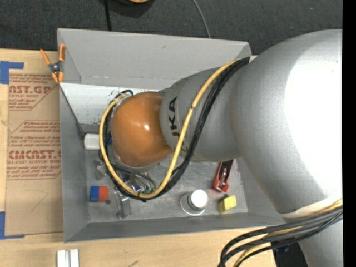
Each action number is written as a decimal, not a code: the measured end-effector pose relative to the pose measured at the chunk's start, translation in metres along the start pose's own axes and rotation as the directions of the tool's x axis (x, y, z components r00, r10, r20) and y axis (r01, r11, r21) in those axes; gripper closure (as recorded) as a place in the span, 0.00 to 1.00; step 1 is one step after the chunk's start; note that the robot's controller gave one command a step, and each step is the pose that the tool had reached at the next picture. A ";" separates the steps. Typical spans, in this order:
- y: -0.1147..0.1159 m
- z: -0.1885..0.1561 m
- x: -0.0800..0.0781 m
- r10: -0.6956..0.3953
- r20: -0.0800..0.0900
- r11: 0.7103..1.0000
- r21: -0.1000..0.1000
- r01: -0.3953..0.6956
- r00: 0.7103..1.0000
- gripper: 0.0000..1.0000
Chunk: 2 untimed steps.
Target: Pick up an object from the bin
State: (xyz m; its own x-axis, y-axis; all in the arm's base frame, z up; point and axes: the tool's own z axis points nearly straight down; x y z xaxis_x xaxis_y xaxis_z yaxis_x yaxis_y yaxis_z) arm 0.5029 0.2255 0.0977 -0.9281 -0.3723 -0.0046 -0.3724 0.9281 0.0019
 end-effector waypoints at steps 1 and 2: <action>0.005 0.014 0.003 -0.138 -0.002 0.990 0.001 0.138 0.990 0.00; 0.008 0.021 0.006 0.080 -0.001 0.997 -0.001 -0.080 0.997 1.00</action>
Offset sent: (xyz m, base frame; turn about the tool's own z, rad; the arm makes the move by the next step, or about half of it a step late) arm -0.0077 0.0045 -0.0209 0.0796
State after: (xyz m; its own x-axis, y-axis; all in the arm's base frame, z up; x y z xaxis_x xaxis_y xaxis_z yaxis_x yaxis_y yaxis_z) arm 0.4948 0.2304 0.0763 -0.9548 -0.2971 -0.0037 -0.2971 0.9548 0.0035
